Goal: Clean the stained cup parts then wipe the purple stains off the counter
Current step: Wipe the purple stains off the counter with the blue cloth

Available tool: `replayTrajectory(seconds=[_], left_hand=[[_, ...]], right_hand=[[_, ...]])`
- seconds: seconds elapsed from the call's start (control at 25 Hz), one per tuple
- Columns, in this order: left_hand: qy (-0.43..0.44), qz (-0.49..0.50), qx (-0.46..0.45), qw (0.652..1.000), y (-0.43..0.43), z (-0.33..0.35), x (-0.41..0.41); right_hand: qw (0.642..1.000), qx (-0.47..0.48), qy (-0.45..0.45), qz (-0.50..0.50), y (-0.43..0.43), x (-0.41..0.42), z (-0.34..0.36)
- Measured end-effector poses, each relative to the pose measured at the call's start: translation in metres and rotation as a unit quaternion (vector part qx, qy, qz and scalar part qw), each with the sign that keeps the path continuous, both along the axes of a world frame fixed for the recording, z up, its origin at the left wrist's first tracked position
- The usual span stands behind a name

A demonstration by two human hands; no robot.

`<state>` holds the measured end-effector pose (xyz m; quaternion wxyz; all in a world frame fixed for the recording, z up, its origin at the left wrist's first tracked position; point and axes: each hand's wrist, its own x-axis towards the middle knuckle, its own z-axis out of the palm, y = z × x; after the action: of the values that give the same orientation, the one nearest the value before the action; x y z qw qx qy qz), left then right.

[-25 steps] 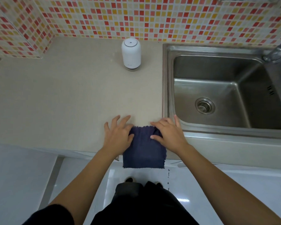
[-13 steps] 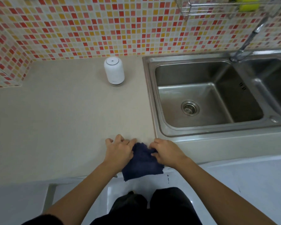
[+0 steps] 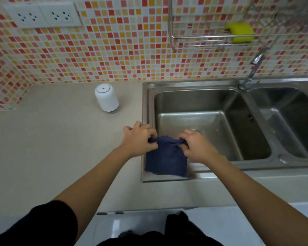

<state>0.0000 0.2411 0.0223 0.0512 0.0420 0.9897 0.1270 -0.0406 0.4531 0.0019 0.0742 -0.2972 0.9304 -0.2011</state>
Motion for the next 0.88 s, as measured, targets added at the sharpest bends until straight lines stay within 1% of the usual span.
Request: replayTrajectory(seconds=[0.08,0.2,0.32,0.36,0.48,0.64,0.76,0.8,0.88], left_hand=[[0.02,-0.006,0.013,1.0,0.015,0.021,-0.032],[0.079,0.005,0.046,0.996,0.04,0.063,-0.083],[0.131,0.006,0.139,0.982,0.064,0.123,-0.124],[0.147,0.008,0.16,0.976,0.07,0.142,-0.134],[0.211,0.016,0.175,0.962,0.08,0.195,-0.159],[0.288,0.031,0.194,0.937,0.082,0.252,-0.193],[0.323,0.055,0.215,0.92,0.079,0.273,-0.218],[0.324,0.066,0.225,0.917,0.077,0.275,-0.228],[0.306,0.077,0.229,0.921,0.072,0.27,-0.239]], right_hand=[[0.998,-0.04,0.037,-0.015,0.017,-0.034,0.023],[0.99,-0.092,0.1,-0.037,0.042,-0.092,0.072],[0.972,-0.156,0.169,-0.04,0.061,-0.142,0.127],[0.968,-0.175,0.178,-0.039,0.064,-0.155,0.145],[0.953,-0.249,0.172,-0.029,0.073,-0.187,0.194],[0.927,-0.352,0.126,-0.03,0.071,-0.228,0.243],[0.917,-0.373,0.143,-0.023,0.06,-0.254,0.262],[0.915,-0.378,0.139,-0.026,0.057,-0.262,0.266],[0.923,-0.36,0.131,-0.028,0.054,-0.273,0.265]])
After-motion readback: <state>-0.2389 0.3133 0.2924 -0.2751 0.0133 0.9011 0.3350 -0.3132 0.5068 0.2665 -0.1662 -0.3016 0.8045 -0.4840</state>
